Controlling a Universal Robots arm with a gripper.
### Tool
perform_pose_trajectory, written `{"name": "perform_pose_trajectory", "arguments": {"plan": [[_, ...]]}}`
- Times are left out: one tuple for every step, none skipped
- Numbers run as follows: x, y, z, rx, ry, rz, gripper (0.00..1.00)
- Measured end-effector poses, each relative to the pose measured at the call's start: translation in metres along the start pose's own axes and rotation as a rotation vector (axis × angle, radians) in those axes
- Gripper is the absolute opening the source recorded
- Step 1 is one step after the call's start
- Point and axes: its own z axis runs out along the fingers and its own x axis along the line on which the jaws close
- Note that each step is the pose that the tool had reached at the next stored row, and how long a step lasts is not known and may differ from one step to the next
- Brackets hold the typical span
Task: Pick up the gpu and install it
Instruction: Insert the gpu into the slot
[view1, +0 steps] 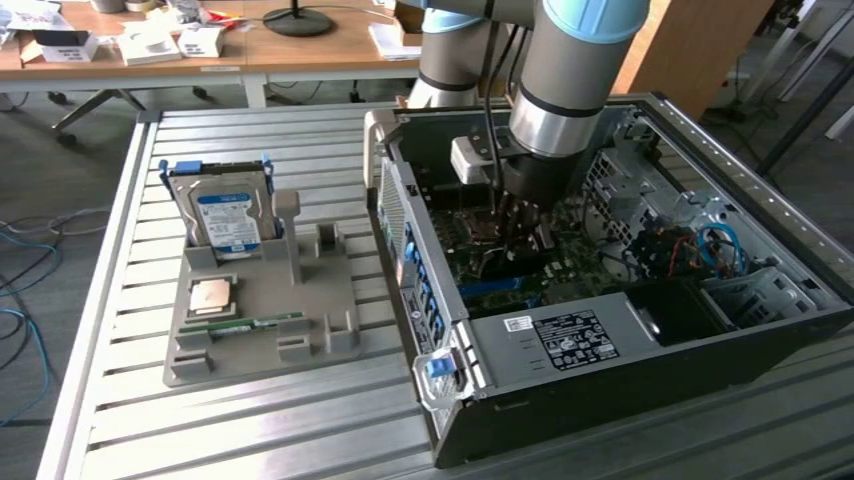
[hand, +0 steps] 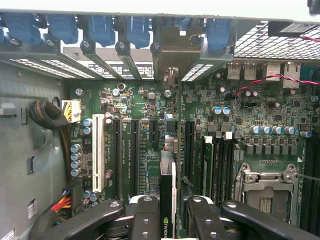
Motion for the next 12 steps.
{"name": "perform_pose_trajectory", "arguments": {"plan": [[0.0000, 0.0000, 0.0003, 0.0001, -0.0001, 0.000, 0.26], [0.0000, 0.0000, 0.0005, 0.0001, -0.0002, 0.000, 0.26], [0.0000, 0.0000, 0.0007, 0.0000, -0.0001, 0.000, 0.26], [0.0000, 0.0000, 0.0007, 0.0001, 0.0000, 0.000, 0.26], [0.0000, 0.0000, 0.0006, 0.0000, 0.0001, 0.000, 0.26], [0.0000, 0.0000, 0.0007, 0.0000, 0.0001, 0.000, 0.26], [0.0000, 0.0000, 0.0007, 0.0000, 0.0001, 0.000, 0.26], [0.0000, 0.0000, 0.0007, 0.0000, 0.0001, 0.000, 0.26], [0.0000, 0.0000, 0.0011, 0.0001, -0.0002, 0.000, 0.26], [0.0000, 0.0000, 0.0014, 0.0001, -0.0002, 0.000, 0.26], [0.0000, 0.0000, 0.0014, 0.0001, -0.0001, 0.000, 0.26], [0.0000, 0.0000, 0.0017, 0.0000, 0.0000, 0.000, 0.26]]}}
